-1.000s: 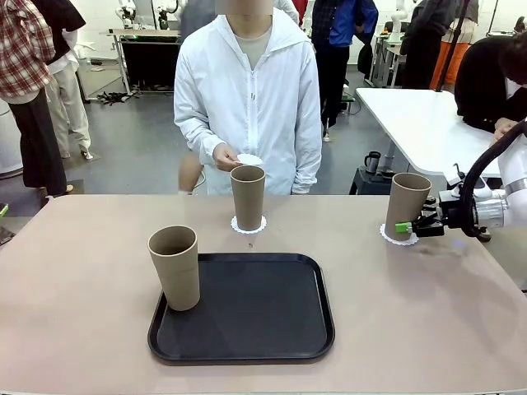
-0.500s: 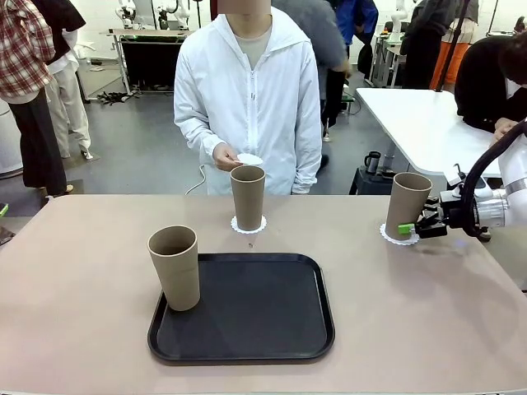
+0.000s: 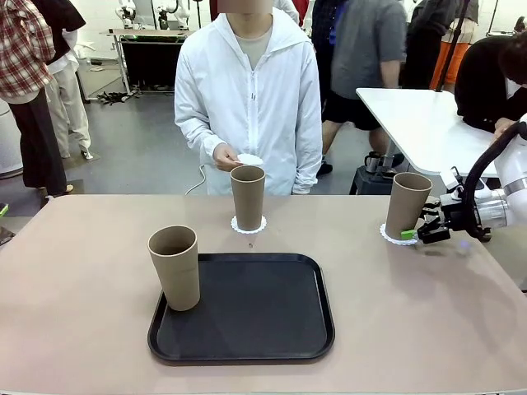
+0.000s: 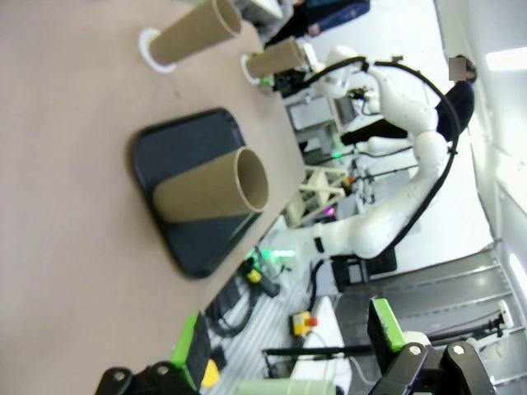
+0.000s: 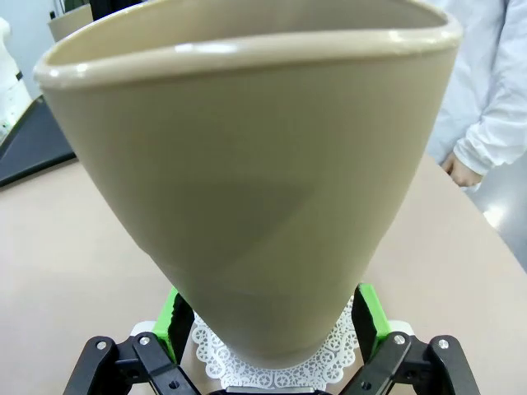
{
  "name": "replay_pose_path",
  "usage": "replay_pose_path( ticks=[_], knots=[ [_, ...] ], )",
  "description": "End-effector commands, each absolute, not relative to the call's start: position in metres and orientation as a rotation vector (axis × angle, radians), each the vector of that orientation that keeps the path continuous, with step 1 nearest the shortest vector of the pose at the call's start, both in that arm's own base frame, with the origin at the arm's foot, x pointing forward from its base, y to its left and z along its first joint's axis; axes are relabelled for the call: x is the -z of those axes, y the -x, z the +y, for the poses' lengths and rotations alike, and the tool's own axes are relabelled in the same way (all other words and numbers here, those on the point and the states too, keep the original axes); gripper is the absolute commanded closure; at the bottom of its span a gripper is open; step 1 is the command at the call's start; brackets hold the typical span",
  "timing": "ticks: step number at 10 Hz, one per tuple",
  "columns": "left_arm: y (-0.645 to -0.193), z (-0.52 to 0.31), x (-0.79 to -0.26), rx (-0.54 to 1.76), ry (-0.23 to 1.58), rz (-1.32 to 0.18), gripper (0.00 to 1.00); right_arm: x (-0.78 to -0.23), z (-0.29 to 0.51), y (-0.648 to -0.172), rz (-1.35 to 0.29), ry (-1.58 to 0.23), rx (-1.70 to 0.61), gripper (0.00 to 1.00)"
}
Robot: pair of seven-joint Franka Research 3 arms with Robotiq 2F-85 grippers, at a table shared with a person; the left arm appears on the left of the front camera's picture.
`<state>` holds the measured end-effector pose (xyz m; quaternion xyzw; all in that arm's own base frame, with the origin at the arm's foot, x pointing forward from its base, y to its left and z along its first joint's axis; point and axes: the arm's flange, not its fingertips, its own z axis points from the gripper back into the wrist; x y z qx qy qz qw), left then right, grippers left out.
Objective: Place coasters on the table and set cups on them.
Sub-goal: Take one Reusable plastic cup from the Flat Tray and place it on a coaster set by the human.
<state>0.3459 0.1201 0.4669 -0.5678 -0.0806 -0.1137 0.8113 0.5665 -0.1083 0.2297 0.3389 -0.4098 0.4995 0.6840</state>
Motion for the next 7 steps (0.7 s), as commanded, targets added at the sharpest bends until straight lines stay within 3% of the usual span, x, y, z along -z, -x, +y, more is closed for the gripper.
replay_pose_path(
  ticks=[1,7],
  knots=[
    [-0.345,0.121,-0.469,0.245,1.219,-0.180,0.00,-0.239,-0.107,-0.567,-0.863,-0.735,-1.124,0.00],
    [-0.345,0.121,-0.469,0.245,1.219,-0.180,0.00,-0.289,-0.141,-0.571,-0.817,-0.594,-1.138,0.00]
  ],
)
